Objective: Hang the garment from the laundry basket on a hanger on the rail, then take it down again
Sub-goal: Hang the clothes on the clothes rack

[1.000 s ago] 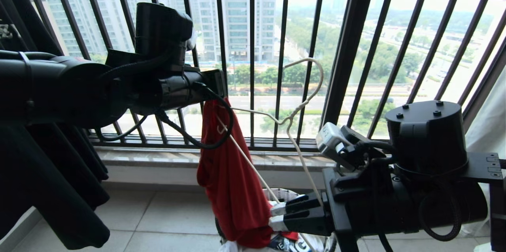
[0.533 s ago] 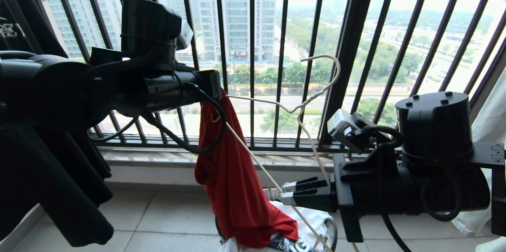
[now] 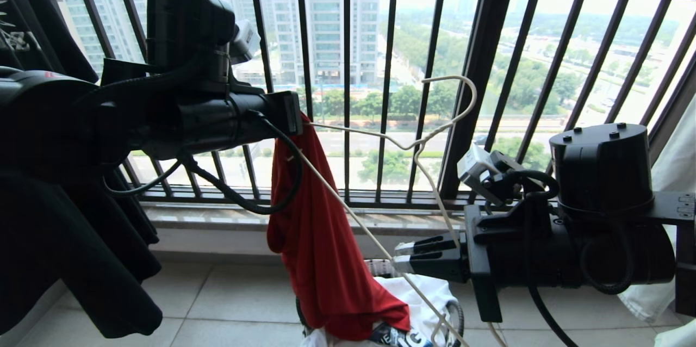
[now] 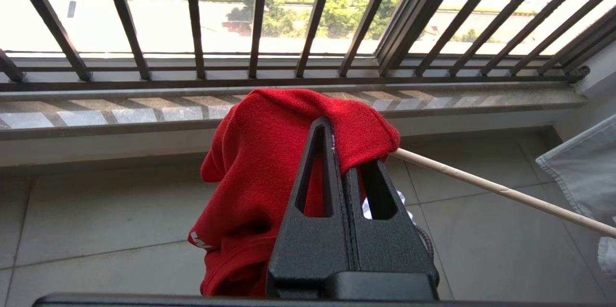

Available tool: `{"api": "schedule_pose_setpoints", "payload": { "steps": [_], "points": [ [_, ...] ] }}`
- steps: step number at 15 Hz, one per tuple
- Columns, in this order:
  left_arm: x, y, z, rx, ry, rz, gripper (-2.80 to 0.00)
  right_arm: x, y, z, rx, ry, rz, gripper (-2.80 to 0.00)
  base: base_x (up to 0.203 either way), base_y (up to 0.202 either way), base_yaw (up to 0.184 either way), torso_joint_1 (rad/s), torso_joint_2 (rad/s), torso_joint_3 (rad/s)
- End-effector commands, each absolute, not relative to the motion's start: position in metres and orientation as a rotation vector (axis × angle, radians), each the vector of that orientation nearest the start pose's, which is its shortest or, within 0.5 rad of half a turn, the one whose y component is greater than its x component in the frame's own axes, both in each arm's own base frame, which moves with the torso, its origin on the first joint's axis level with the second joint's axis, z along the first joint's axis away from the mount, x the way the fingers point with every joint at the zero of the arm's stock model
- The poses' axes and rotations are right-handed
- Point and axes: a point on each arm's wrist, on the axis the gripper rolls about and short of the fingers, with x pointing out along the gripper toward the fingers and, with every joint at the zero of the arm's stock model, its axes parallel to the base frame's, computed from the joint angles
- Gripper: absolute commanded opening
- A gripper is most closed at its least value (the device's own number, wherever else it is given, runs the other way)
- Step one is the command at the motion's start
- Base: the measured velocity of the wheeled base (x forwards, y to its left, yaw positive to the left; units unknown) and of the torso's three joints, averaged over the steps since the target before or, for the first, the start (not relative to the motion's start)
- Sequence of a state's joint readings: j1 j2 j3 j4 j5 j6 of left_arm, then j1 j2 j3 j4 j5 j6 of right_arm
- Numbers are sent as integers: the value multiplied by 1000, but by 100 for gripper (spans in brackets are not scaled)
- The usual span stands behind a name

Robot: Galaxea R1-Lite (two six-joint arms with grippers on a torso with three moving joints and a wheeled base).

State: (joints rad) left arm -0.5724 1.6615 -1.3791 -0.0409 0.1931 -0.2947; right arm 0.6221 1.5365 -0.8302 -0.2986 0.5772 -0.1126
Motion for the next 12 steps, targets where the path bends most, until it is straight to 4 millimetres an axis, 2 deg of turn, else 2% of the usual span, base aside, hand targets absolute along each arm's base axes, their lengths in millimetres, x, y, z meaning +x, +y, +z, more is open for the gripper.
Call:
{"api": "schedule_pose_setpoints", "payload": {
  "steps": [1, 4, 7, 9, 12],
  "points": [
    [262, -178, 297, -203, 288, -379, -280, 205, 167, 202, -110, 376, 1225, -280, 0, 0, 0, 0, 0, 0],
    [248, -199, 291, -200, 323, -453, -280, 204, 171, 201, -113, 379, 1237, -280, 0, 0, 0, 0, 0, 0],
    [247, -219, 291, -192, 327, -519, -280, 205, 171, 203, -112, 371, 1234, -280, 0, 0, 0, 0, 0, 0],
    [238, -222, 293, -154, 387, -539, -280, 206, 169, 205, -113, 361, 1209, -280, 0, 0, 0, 0, 0, 0],
    [221, -220, 306, -117, 453, -563, -280, 208, 164, 210, -113, 344, 1178, -280, 0, 0, 0, 0, 0, 0]
  ]
}}
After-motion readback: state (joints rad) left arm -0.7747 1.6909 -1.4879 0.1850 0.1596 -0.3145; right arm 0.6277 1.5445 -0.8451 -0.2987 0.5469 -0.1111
